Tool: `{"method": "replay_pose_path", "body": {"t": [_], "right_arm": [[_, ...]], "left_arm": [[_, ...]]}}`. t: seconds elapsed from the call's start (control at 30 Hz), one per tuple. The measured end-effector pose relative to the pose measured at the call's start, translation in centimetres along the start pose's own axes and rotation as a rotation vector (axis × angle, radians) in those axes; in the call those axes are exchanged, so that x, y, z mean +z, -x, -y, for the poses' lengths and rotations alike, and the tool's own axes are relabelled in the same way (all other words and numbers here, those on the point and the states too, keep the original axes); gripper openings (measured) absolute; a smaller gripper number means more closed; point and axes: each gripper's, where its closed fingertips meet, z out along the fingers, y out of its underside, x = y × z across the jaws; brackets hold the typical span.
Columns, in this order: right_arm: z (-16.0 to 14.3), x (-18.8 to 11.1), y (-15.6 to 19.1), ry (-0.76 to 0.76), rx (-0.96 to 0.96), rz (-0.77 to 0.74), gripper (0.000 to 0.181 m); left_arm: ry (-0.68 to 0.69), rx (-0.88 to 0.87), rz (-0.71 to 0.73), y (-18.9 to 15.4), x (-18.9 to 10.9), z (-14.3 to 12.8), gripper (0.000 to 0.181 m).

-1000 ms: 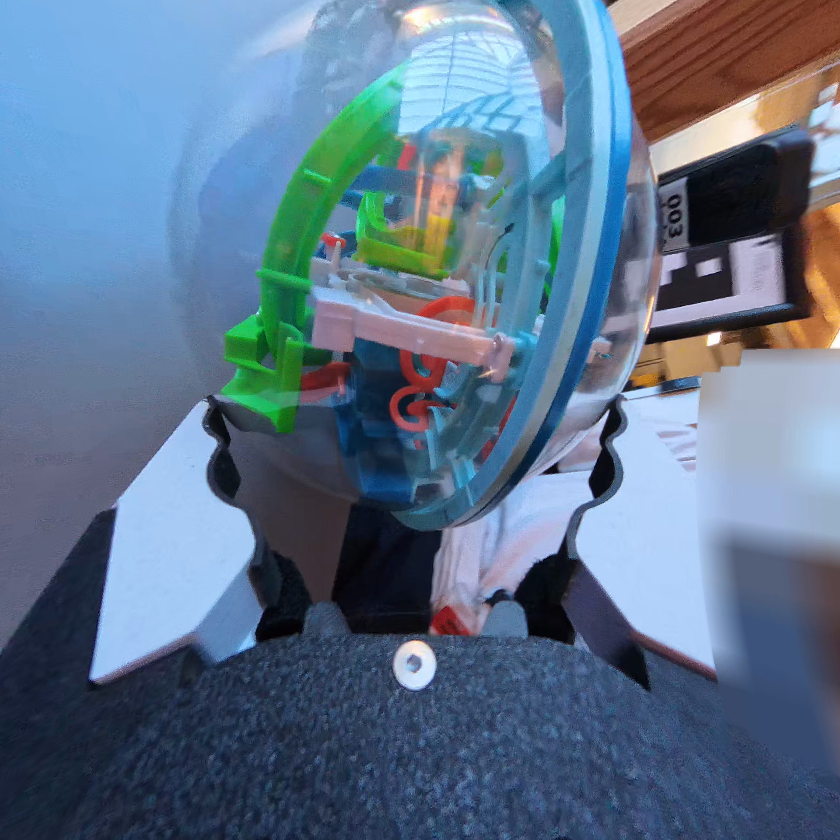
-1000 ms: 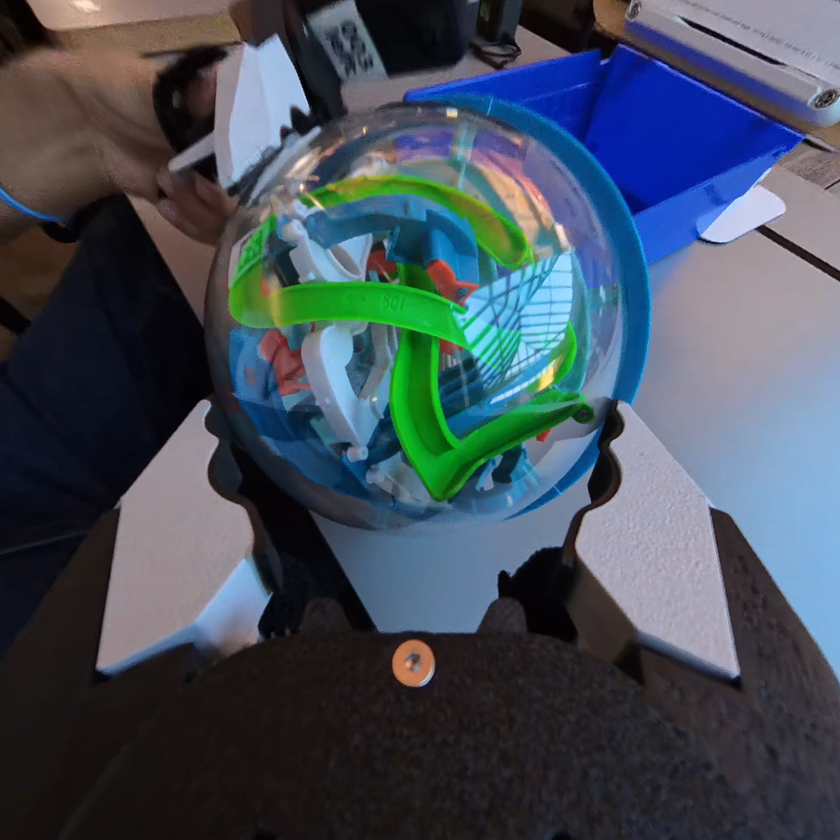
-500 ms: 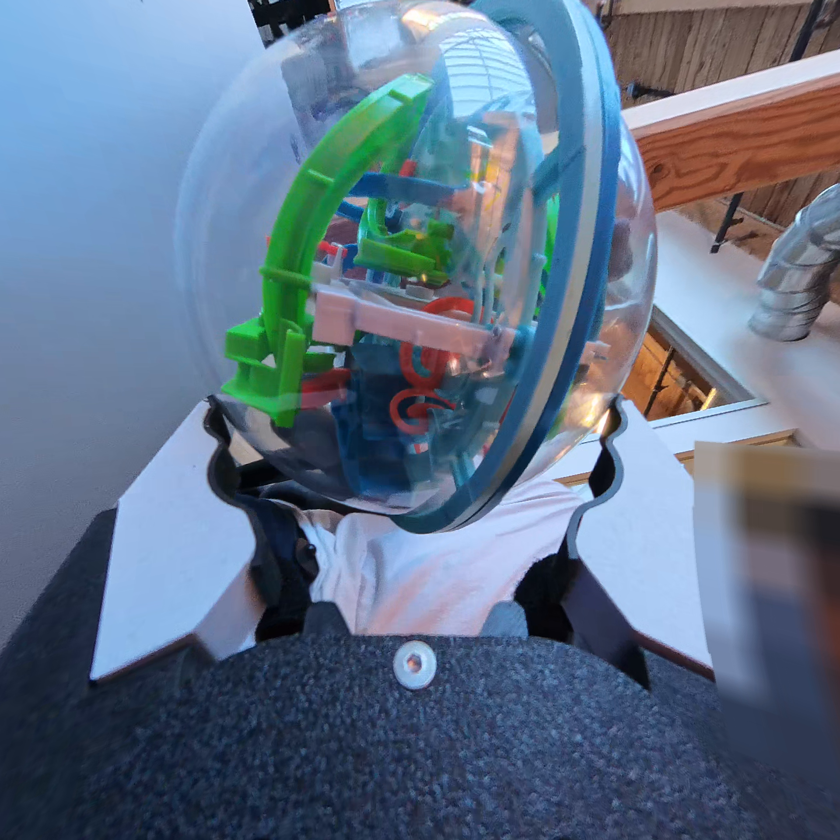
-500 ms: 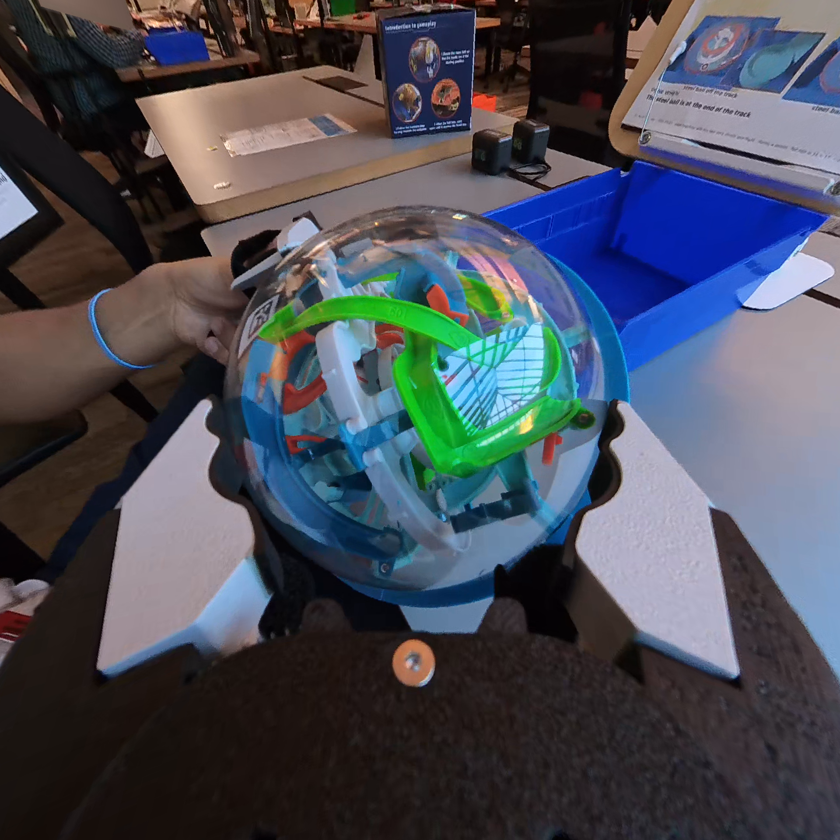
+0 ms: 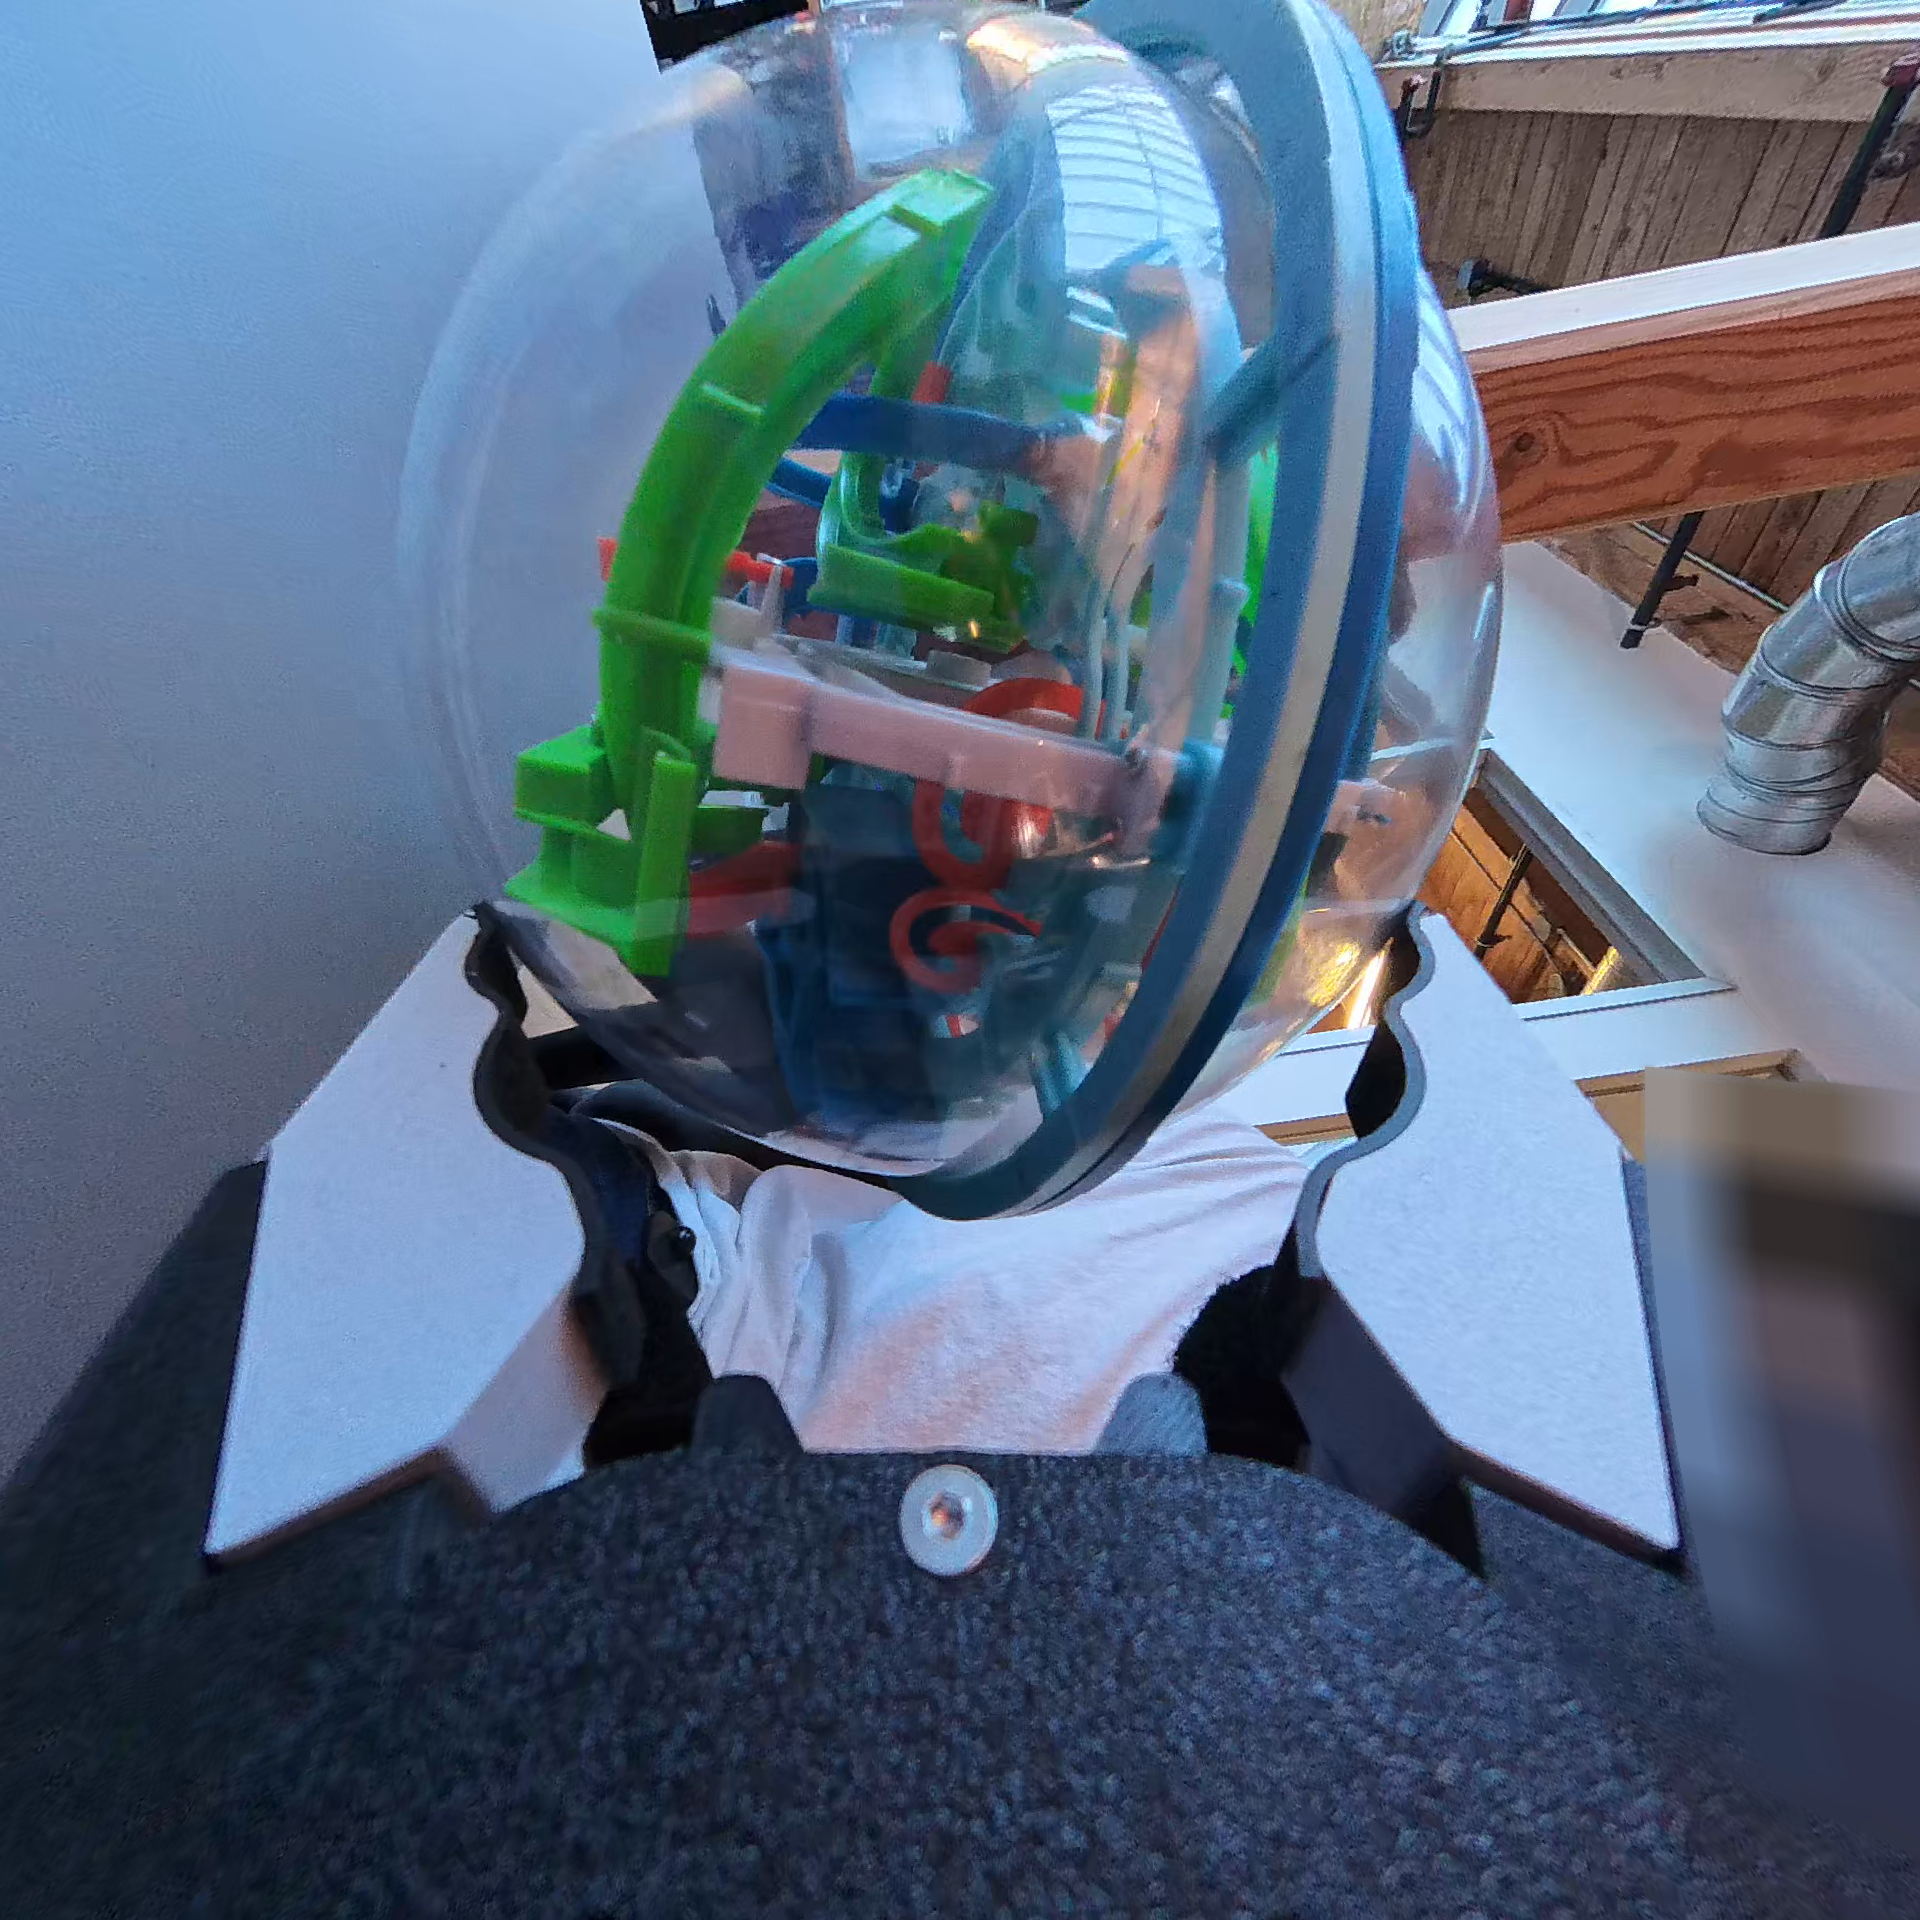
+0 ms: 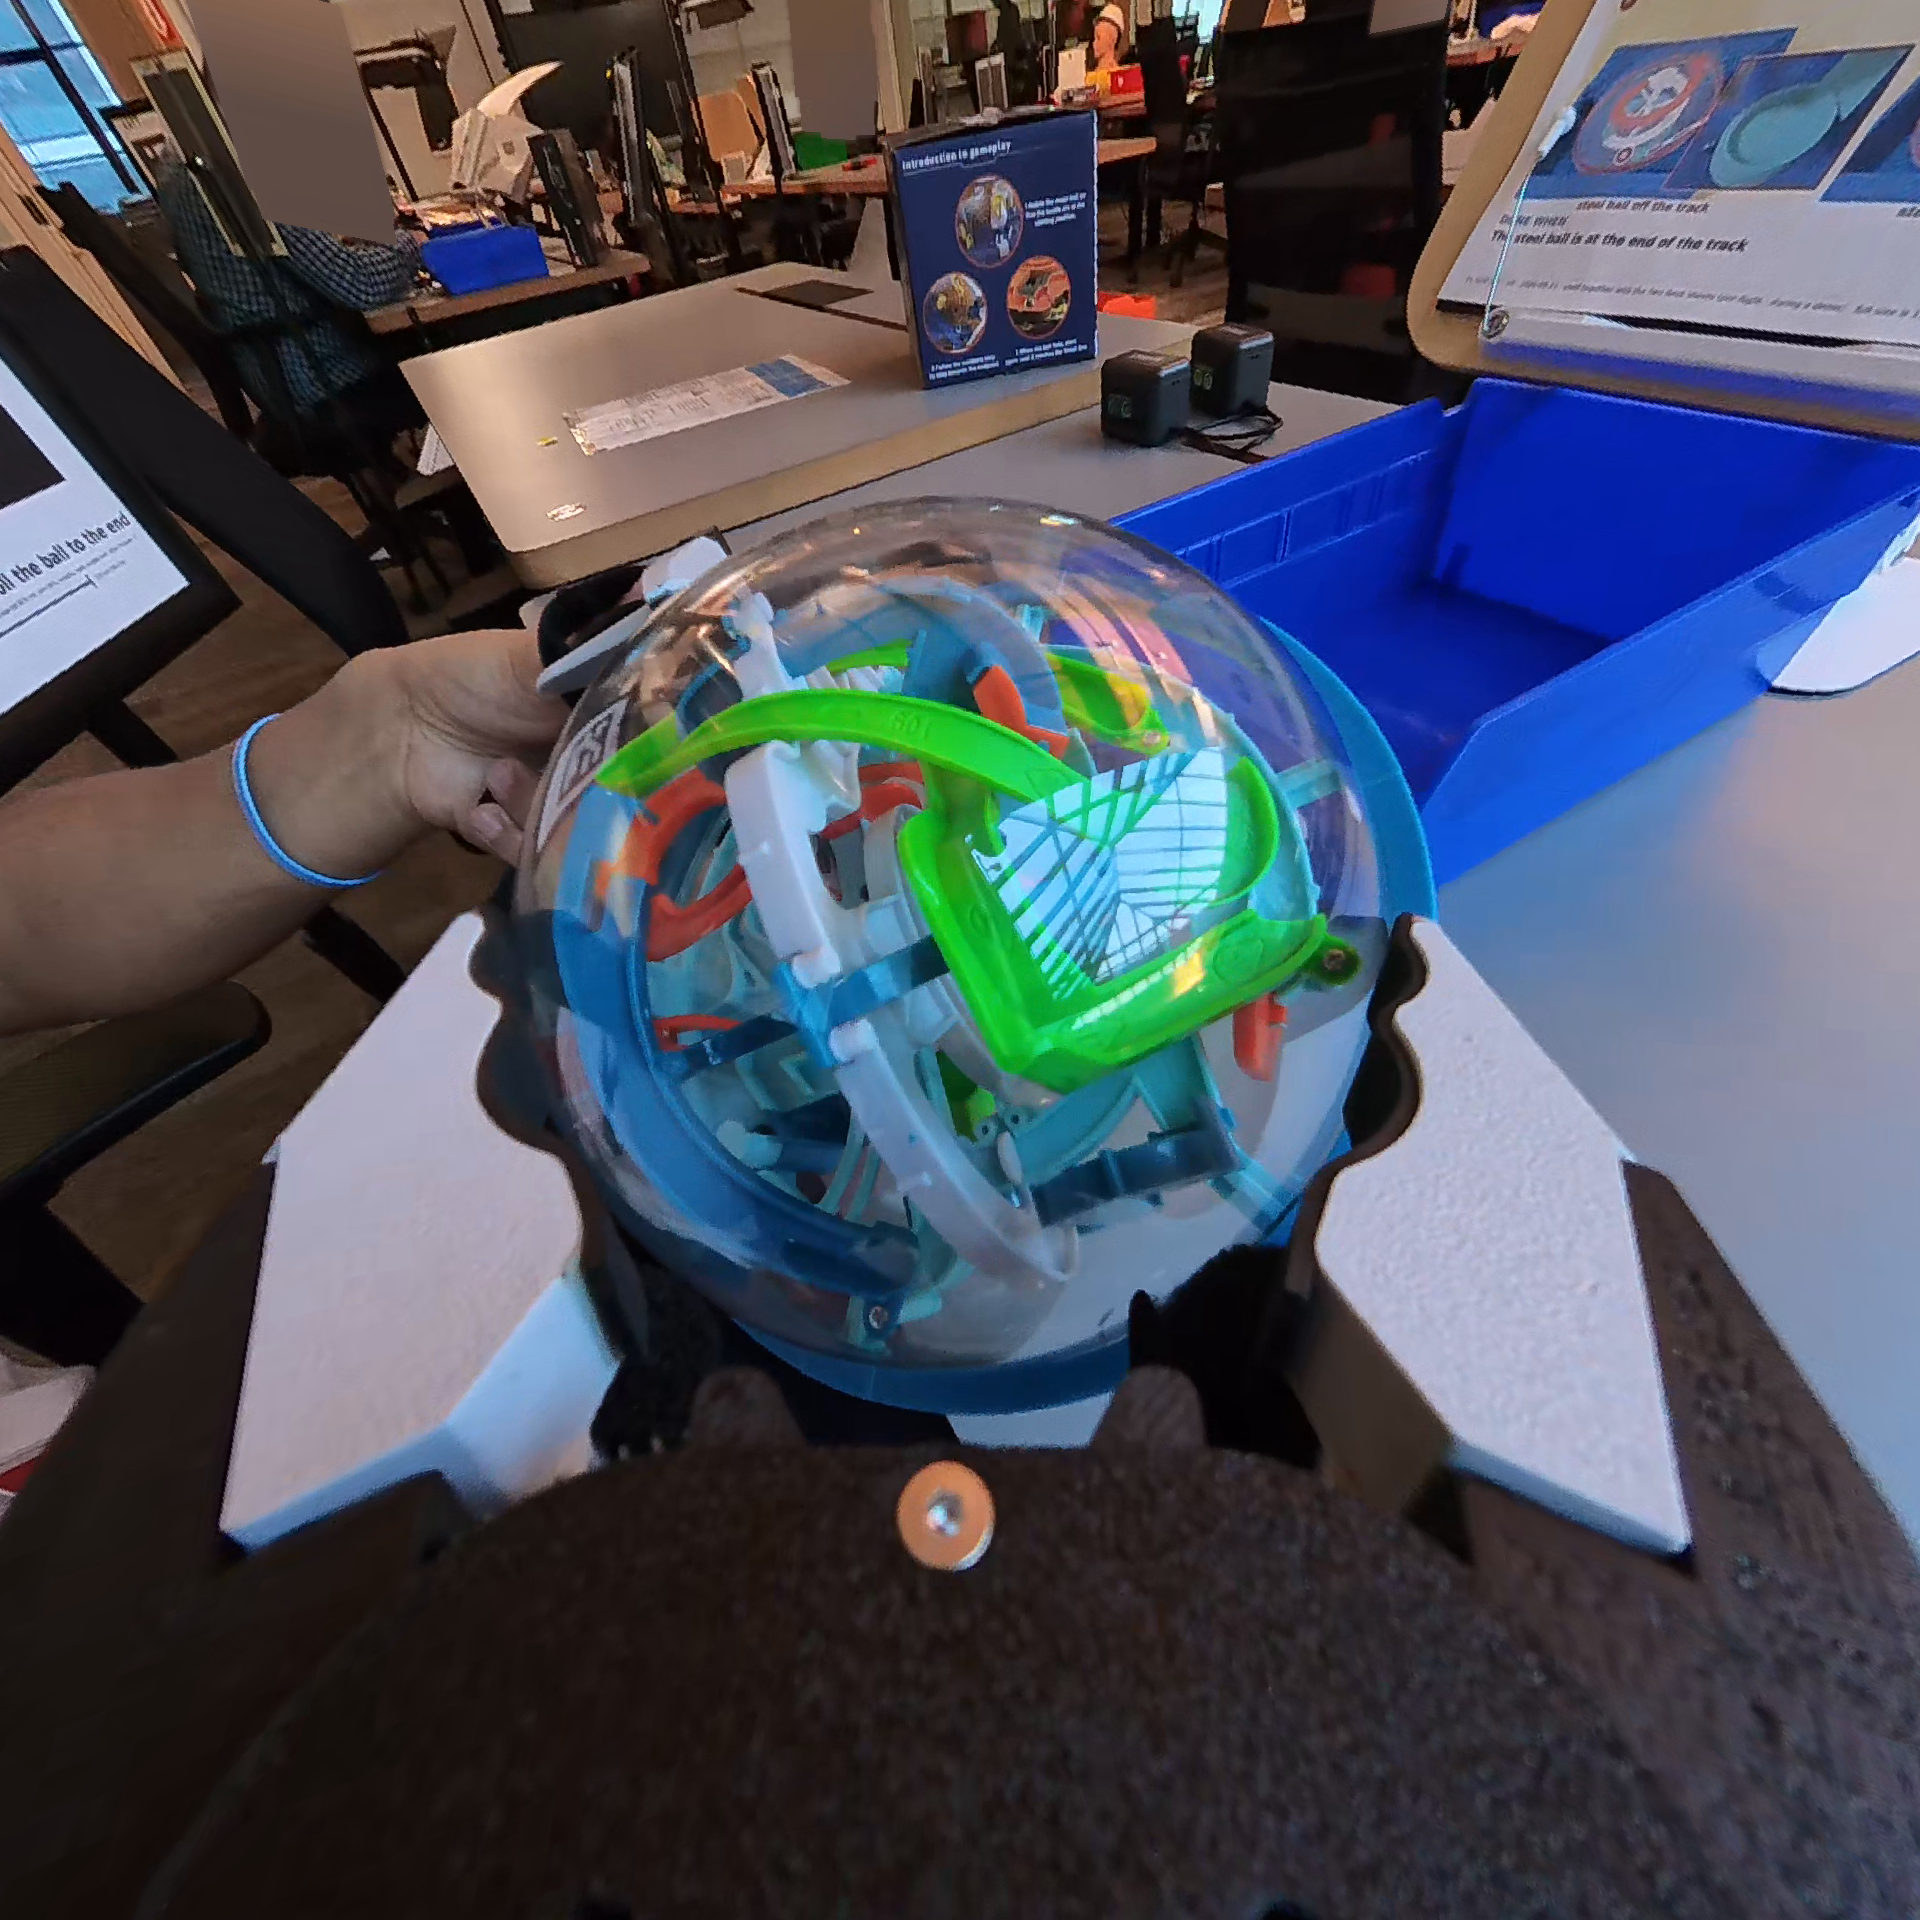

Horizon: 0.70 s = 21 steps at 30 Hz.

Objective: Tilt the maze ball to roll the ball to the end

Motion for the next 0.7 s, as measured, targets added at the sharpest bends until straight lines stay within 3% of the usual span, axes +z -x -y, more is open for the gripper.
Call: {"method": "replay_pose_path", "body": {"t": [0.47,0.57,0.7], "right_arm": [[0.2,0.1,0.9,-0.073,-0.035,0.011,0.153],[2.4,-0.7,2.6,-0.104,-0.165,0.004,0.153],[6.3,-2.6,7.6,-0.136,-0.479,-0.043,0.153]], "left_arm": [[0.001,0.031,-0.032,0.1,-0.1,-1.0,0.156],[0.023,0.177,-0.102,-1.4,0.4,-2.1,0.155],[0.02,0.479,-0.181,-5.6,0.7,-4.2,0.155]]}}
